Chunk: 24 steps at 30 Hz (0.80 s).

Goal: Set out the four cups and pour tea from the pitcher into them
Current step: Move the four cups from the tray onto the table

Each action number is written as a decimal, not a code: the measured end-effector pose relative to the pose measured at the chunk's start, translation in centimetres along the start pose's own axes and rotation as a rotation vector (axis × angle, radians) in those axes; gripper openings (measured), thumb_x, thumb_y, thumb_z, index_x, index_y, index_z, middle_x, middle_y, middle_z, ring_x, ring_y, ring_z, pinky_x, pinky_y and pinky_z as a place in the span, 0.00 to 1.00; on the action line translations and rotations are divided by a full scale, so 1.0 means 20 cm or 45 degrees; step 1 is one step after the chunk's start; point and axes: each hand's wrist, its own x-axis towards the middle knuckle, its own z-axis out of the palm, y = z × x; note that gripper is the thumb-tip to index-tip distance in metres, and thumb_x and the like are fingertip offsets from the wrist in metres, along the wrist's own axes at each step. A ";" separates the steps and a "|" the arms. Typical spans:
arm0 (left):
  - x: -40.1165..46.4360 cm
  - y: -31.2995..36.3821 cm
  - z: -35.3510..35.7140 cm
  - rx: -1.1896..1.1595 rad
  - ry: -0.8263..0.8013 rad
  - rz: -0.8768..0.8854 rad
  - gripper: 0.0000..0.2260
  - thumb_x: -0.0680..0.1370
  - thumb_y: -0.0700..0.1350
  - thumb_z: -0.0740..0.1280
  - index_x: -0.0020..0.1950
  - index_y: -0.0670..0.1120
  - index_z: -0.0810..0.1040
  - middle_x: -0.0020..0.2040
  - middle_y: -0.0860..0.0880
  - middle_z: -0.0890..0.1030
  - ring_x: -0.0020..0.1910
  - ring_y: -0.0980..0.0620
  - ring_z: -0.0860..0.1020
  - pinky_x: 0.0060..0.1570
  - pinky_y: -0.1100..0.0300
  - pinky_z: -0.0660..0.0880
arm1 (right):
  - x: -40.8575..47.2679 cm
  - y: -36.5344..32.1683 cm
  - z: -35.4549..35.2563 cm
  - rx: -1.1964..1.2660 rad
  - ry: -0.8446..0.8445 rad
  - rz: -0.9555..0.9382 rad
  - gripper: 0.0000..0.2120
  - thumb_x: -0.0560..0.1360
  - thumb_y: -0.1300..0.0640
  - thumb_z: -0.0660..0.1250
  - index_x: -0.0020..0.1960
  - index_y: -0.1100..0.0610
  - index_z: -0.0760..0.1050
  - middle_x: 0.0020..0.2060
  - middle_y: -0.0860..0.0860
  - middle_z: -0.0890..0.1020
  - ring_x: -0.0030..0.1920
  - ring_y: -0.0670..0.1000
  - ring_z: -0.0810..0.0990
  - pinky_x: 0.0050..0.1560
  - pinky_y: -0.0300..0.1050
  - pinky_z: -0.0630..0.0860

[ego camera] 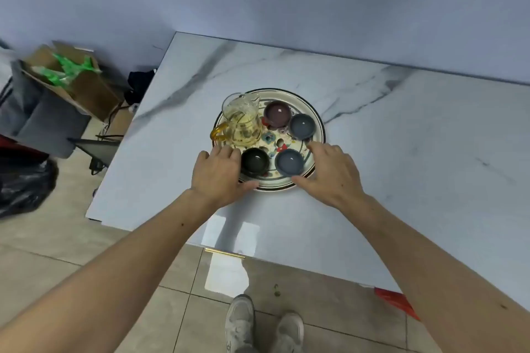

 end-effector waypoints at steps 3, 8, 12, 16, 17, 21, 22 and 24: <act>0.07 0.02 0.06 -0.053 0.086 -0.080 0.33 0.68 0.72 0.62 0.58 0.45 0.74 0.59 0.46 0.78 0.61 0.44 0.73 0.55 0.49 0.68 | 0.05 0.01 0.09 -0.010 0.086 -0.019 0.32 0.63 0.37 0.69 0.59 0.56 0.70 0.55 0.52 0.79 0.56 0.56 0.75 0.53 0.49 0.70; 0.15 0.05 0.14 -0.163 0.094 -0.108 0.34 0.64 0.72 0.66 0.57 0.47 0.74 0.58 0.47 0.79 0.61 0.44 0.73 0.55 0.48 0.67 | 0.12 0.02 0.18 -0.039 0.106 -0.035 0.29 0.61 0.36 0.70 0.52 0.55 0.72 0.49 0.51 0.80 0.52 0.56 0.76 0.49 0.49 0.68; 0.17 0.06 0.15 -0.247 0.125 -0.112 0.32 0.63 0.70 0.69 0.56 0.48 0.75 0.56 0.48 0.80 0.59 0.45 0.73 0.54 0.50 0.66 | 0.15 0.04 0.22 -0.024 0.144 -0.032 0.27 0.60 0.36 0.69 0.52 0.52 0.74 0.47 0.49 0.80 0.51 0.54 0.76 0.50 0.48 0.67; 0.17 0.07 0.12 -0.260 0.125 -0.150 0.31 0.63 0.69 0.70 0.56 0.49 0.77 0.55 0.48 0.81 0.59 0.45 0.74 0.53 0.50 0.66 | 0.15 0.04 0.21 -0.021 0.140 -0.044 0.26 0.61 0.37 0.69 0.52 0.51 0.74 0.47 0.48 0.81 0.51 0.53 0.76 0.51 0.47 0.67; 0.16 0.07 0.11 -0.255 0.128 -0.148 0.31 0.63 0.69 0.70 0.56 0.49 0.77 0.55 0.49 0.81 0.58 0.46 0.74 0.53 0.51 0.66 | 0.16 0.04 0.21 -0.020 0.147 -0.047 0.26 0.61 0.37 0.70 0.52 0.52 0.74 0.48 0.48 0.81 0.52 0.52 0.76 0.52 0.47 0.67; 0.13 0.08 0.05 -0.259 0.138 -0.119 0.30 0.63 0.68 0.71 0.55 0.49 0.77 0.54 0.49 0.81 0.57 0.46 0.76 0.53 0.52 0.67 | 0.14 0.05 0.15 -0.015 0.185 -0.047 0.26 0.62 0.38 0.70 0.53 0.52 0.74 0.47 0.47 0.81 0.52 0.51 0.76 0.53 0.47 0.68; 0.13 0.08 0.03 -0.264 0.138 -0.109 0.30 0.63 0.67 0.71 0.55 0.49 0.78 0.53 0.48 0.81 0.56 0.46 0.76 0.53 0.52 0.68 | 0.13 0.06 0.12 -0.021 0.189 -0.043 0.26 0.62 0.38 0.70 0.53 0.51 0.74 0.47 0.47 0.81 0.51 0.51 0.76 0.53 0.46 0.68; 0.12 0.10 -0.04 -0.264 0.133 -0.086 0.29 0.63 0.67 0.72 0.55 0.49 0.78 0.52 0.48 0.82 0.55 0.46 0.77 0.52 0.53 0.69 | 0.11 0.08 0.05 -0.035 0.190 -0.028 0.25 0.62 0.37 0.70 0.53 0.51 0.74 0.47 0.46 0.81 0.51 0.51 0.76 0.53 0.46 0.69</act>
